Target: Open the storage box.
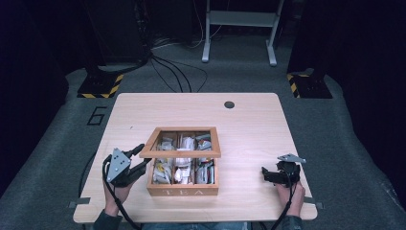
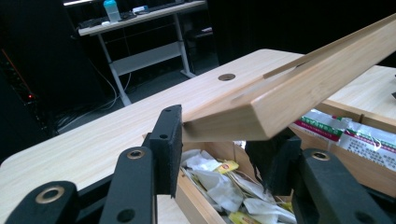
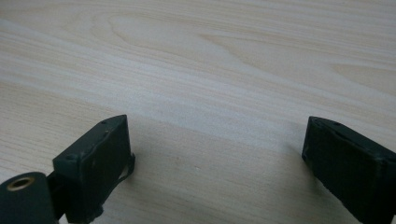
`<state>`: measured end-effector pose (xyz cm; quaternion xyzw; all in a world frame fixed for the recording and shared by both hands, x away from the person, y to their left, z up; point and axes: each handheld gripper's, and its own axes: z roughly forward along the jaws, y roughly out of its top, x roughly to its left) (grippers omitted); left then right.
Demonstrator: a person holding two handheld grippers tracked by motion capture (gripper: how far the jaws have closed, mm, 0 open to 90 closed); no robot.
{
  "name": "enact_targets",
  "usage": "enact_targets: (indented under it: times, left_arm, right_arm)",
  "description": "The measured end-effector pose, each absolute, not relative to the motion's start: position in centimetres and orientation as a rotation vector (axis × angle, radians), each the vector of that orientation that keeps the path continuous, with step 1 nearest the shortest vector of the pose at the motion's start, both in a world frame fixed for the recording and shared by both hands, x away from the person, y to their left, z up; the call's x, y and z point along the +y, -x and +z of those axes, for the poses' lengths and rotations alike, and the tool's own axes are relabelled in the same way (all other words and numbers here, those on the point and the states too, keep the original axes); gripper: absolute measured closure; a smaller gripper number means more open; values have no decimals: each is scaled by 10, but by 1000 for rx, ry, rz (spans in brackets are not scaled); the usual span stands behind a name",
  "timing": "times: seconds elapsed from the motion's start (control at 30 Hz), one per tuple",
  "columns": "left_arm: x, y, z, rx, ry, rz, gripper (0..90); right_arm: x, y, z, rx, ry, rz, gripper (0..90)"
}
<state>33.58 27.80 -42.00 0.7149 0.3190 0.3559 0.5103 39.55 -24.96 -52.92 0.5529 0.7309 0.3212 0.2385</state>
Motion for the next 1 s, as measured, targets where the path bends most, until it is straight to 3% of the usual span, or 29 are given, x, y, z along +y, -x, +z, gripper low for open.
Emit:
enact_targets:
  times: [1.0]
  left_arm:
    - [279, -370, -376, 767, -1803, 843, 628]
  right_arm:
    - [-250, -395, -529, 2002, -1514, 880, 75]
